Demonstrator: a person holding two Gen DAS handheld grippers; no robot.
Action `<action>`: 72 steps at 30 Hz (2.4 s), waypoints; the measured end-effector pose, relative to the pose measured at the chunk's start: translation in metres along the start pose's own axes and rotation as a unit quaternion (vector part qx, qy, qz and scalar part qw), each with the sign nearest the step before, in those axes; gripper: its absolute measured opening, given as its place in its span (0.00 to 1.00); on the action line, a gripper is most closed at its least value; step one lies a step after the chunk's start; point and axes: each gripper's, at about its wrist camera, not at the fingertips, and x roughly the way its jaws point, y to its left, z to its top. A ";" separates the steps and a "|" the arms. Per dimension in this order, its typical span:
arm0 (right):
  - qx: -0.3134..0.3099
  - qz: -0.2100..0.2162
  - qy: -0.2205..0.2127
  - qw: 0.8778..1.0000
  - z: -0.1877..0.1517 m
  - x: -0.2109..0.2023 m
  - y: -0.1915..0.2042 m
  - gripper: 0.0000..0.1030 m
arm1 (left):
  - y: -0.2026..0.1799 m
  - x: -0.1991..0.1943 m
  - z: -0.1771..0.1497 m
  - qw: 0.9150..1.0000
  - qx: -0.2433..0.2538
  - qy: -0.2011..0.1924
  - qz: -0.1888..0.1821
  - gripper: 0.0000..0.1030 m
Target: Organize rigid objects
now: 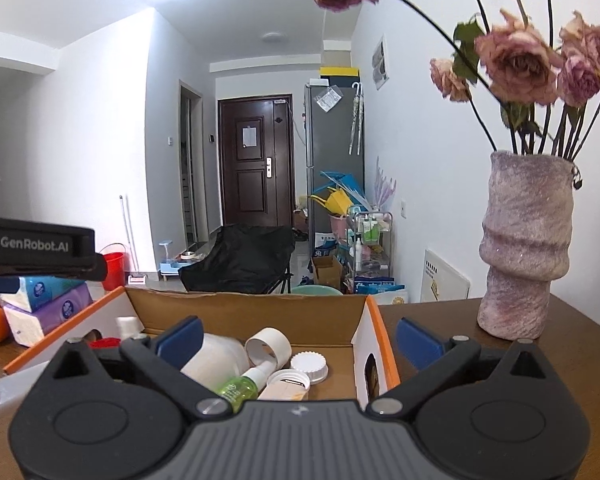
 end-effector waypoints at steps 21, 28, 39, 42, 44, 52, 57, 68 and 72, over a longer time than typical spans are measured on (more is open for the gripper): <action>-0.002 0.008 -0.032 0.999 0.002 -0.176 0.007 1.00 | 0.037 -0.186 -0.023 0.998 0.034 -0.030 -0.031 1.00; 0.003 0.019 -0.027 0.999 -0.027 -0.261 0.010 1.00 | 0.057 -0.272 -0.058 0.998 0.033 -0.041 -0.042 1.00; -0.017 0.028 -0.031 0.999 -0.064 -0.386 0.023 1.00 | 0.089 -0.368 -0.142 0.998 0.054 0.005 -0.032 1.00; -0.018 0.025 -0.033 0.999 -0.072 -0.415 0.025 1.00 | 0.095 -0.388 -0.157 0.998 0.057 0.008 -0.028 1.00; -0.018 0.024 -0.035 0.999 -0.076 -0.430 0.026 1.00 | 0.097 -0.400 -0.165 0.998 0.059 0.006 -0.028 1.00; -0.020 0.017 -0.044 0.999 -0.087 -0.470 0.024 1.00 | 0.100 -0.433 -0.179 0.997 0.062 -0.004 -0.035 1.00; -0.020 0.014 -0.047 0.999 -0.090 -0.481 0.022 1.00 | 0.099 -0.440 -0.182 0.997 0.060 -0.004 -0.039 1.00; -0.023 0.015 -0.047 0.999 -0.091 -0.484 0.022 1.00 | 0.099 -0.444 -0.183 0.997 0.059 -0.002 -0.042 1.00; -0.023 0.015 -0.044 0.999 -0.092 -0.481 0.022 1.00 | 0.099 -0.442 -0.183 0.997 0.059 0.001 -0.042 1.00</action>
